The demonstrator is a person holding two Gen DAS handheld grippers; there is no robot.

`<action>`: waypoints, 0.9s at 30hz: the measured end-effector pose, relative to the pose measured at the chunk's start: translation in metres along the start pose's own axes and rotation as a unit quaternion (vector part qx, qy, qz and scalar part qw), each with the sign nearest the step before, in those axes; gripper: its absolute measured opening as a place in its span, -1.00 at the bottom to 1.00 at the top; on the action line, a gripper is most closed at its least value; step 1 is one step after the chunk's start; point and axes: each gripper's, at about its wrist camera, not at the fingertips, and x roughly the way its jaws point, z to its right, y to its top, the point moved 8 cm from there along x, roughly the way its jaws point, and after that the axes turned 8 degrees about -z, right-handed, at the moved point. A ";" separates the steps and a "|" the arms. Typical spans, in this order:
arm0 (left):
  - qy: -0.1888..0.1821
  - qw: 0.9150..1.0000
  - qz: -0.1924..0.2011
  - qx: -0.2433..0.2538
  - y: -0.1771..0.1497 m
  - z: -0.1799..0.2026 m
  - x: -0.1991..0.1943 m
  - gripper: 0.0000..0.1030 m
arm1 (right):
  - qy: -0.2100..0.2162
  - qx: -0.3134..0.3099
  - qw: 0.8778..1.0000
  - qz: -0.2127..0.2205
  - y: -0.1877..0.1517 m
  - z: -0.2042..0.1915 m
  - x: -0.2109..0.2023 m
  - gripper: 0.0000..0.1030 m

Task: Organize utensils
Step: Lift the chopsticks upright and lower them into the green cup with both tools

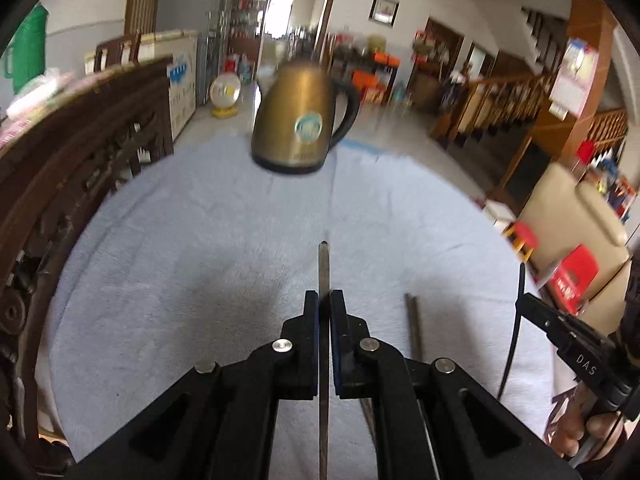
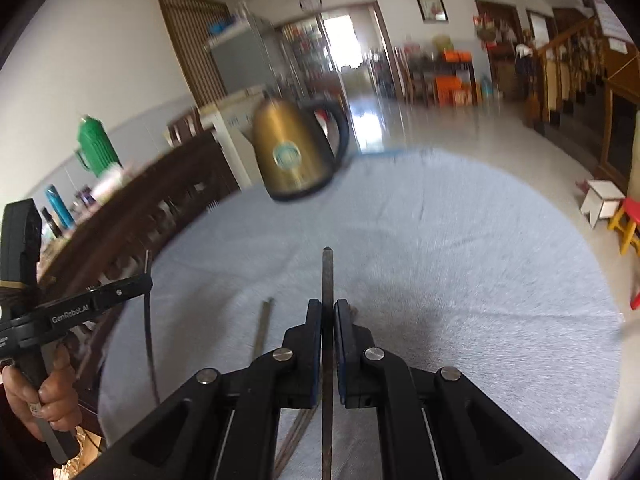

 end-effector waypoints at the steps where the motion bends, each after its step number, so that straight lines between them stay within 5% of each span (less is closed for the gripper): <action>1: -0.005 1.000 0.012 0.000 -0.001 0.003 -0.009 -0.90 | 0.000 -0.002 1.000 0.011 -0.001 -0.003 -0.008 -0.87; 14: -0.021 0.994 0.101 0.020 -0.033 0.040 -0.106 -0.90 | -0.020 -0.018 0.991 0.130 -0.022 -0.035 -0.114 -0.87; 27: -0.041 0.982 0.182 0.038 -0.020 0.066 -0.192 -0.90 | -0.023 -0.058 0.971 0.229 -0.003 -0.078 -0.199 -0.87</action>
